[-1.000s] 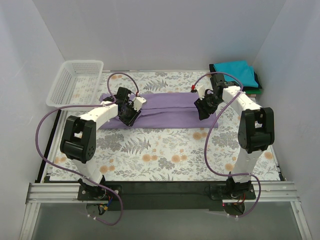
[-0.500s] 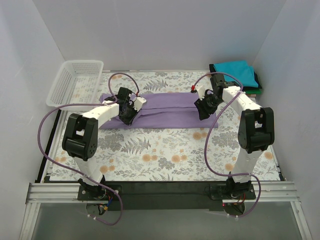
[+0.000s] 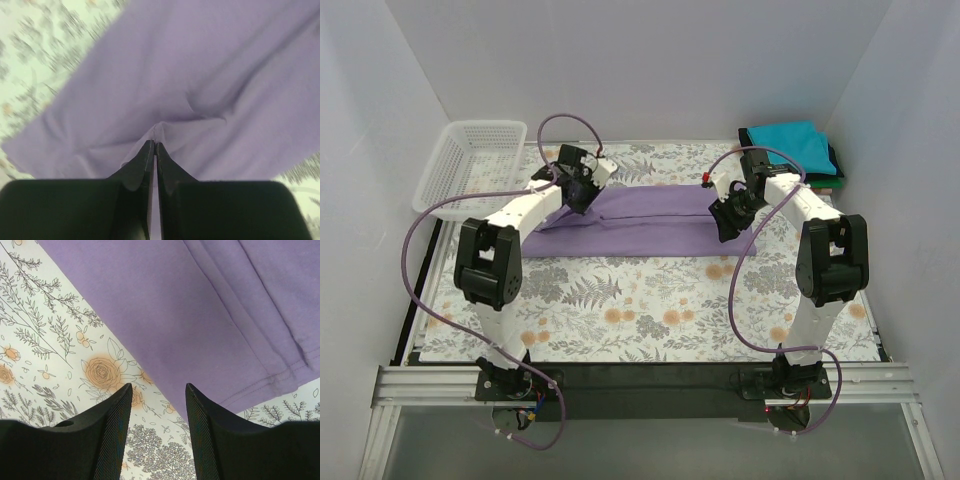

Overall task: Fold and stack the t-shirts
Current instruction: Fold the tshirt

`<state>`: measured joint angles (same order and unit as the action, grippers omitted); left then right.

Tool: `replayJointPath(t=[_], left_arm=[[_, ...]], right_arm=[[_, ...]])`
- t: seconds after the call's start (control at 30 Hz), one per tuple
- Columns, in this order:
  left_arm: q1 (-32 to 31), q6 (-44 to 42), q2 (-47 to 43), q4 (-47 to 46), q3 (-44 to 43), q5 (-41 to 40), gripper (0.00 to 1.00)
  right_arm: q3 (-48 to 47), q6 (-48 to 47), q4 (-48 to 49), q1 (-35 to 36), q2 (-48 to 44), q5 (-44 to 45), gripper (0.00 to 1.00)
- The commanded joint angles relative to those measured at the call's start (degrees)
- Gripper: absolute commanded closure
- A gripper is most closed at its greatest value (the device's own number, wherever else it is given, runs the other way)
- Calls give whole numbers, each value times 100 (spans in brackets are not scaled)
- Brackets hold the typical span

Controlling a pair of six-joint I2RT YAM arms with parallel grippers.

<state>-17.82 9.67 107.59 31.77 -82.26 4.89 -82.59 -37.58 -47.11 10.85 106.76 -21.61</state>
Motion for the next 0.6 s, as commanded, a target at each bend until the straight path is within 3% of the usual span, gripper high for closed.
replayJointPath(t=[0.0,0.1,0.3,0.4,0.43,0.5,0.57], left_arm=[[68,-202,463,-530,-579,-277,100],[139,-255,1051,-776,-1281,-348,100],[192,-334,1501,-1417,-1776,-339,100],[200,-186,1677,-1368,-2065,-322,74],[200,-176,1677,-1297,-2084,-304,58],[227,-159,1529,-1217,-1875,-147,43],[297,-36,1169,-1147,-1689,38,40]], right_arm=[[58,-65,-79,-13,-85,-133,47],[120,-56,-88,-13,-94,-177,47],[243,-47,-87,-22,-147,-274,47],[322,5,-96,22,-164,-344,47],[357,-3,-96,40,-182,-336,47],[462,5,-105,92,-243,-370,47],[541,5,-105,145,-287,-397,47]])
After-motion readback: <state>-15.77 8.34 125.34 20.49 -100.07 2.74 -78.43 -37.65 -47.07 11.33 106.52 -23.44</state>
